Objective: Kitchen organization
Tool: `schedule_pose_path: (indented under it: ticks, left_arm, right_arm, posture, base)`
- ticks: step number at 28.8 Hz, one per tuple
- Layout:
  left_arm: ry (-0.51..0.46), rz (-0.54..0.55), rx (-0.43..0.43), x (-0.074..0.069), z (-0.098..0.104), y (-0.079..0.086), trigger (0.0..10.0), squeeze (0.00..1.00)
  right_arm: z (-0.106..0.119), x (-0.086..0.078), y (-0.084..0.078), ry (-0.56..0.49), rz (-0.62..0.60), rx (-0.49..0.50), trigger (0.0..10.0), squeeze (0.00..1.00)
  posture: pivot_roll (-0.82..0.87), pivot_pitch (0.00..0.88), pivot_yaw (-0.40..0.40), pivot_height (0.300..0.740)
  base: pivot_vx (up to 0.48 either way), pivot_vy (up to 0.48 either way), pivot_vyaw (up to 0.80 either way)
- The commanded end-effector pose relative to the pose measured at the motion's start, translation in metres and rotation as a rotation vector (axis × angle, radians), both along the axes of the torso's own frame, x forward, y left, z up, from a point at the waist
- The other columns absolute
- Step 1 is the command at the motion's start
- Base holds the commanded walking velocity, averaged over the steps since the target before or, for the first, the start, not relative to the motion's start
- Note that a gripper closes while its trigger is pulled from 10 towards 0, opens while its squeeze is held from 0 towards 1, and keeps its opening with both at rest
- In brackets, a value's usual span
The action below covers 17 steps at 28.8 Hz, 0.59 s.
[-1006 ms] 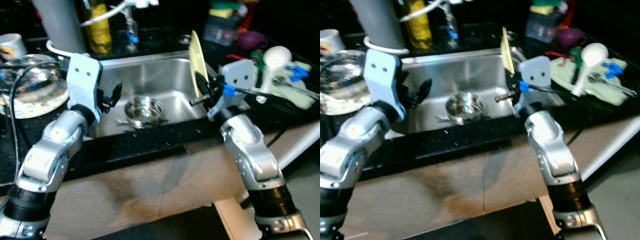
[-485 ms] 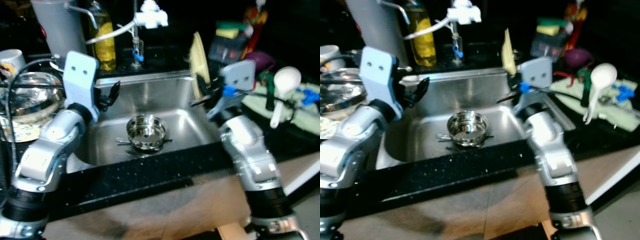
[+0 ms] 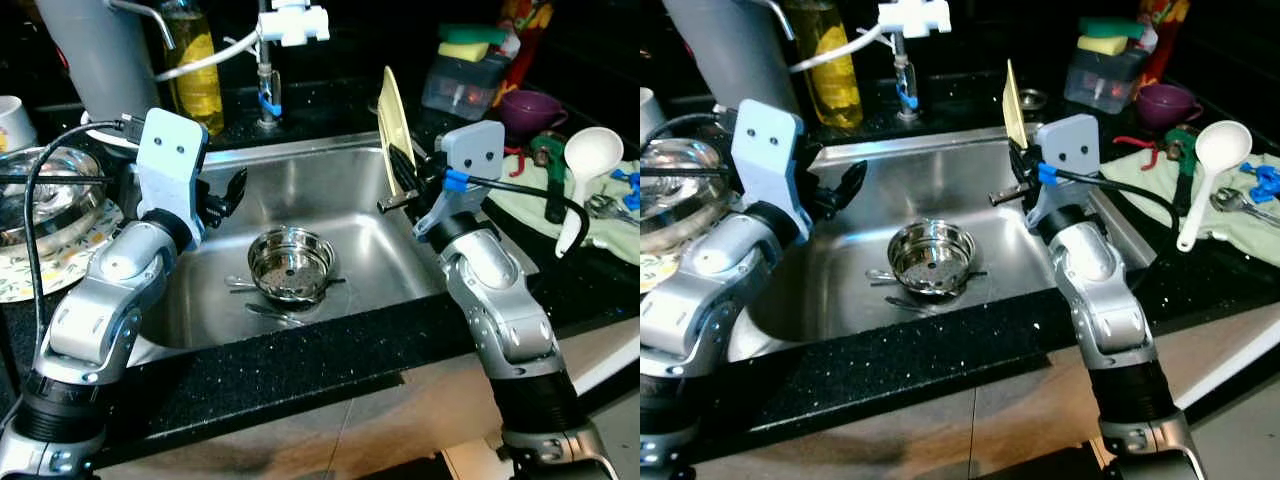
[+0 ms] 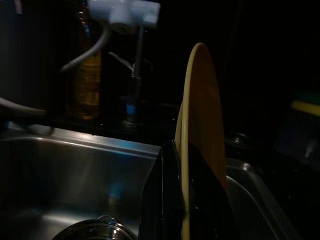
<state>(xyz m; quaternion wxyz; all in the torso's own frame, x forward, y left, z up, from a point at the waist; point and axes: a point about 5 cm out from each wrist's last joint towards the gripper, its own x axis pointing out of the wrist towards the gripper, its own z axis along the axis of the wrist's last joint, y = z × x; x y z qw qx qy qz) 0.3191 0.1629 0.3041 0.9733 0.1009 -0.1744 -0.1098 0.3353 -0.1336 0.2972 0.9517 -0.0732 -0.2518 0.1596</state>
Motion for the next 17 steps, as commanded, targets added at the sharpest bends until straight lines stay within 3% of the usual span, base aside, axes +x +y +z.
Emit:
schedule_pose_path:
  ticks: [1,17]
  left_arm:
    - [0.017,0.014,0.006,0.0001,-0.0027,0.0026,10.0,0.00]
    - [0.067,0.047,0.030,0.0022,-0.0088,0.0069,10.0,0.00]
  right_arm:
    - [-0.0008,-0.0008,0.0019,-0.002,0.009,-0.007,10.0,0.00]
    - [-0.0027,0.0035,0.0047,0.014,0.033,-0.031,10.0,0.00]
  posture:
    - [-0.04,0.174,-0.029,0.740]
    - [-0.04,0.176,-0.034,0.740]
  base:
    - [0.000,0.000,0.00]
    - [0.000,0.000,0.00]
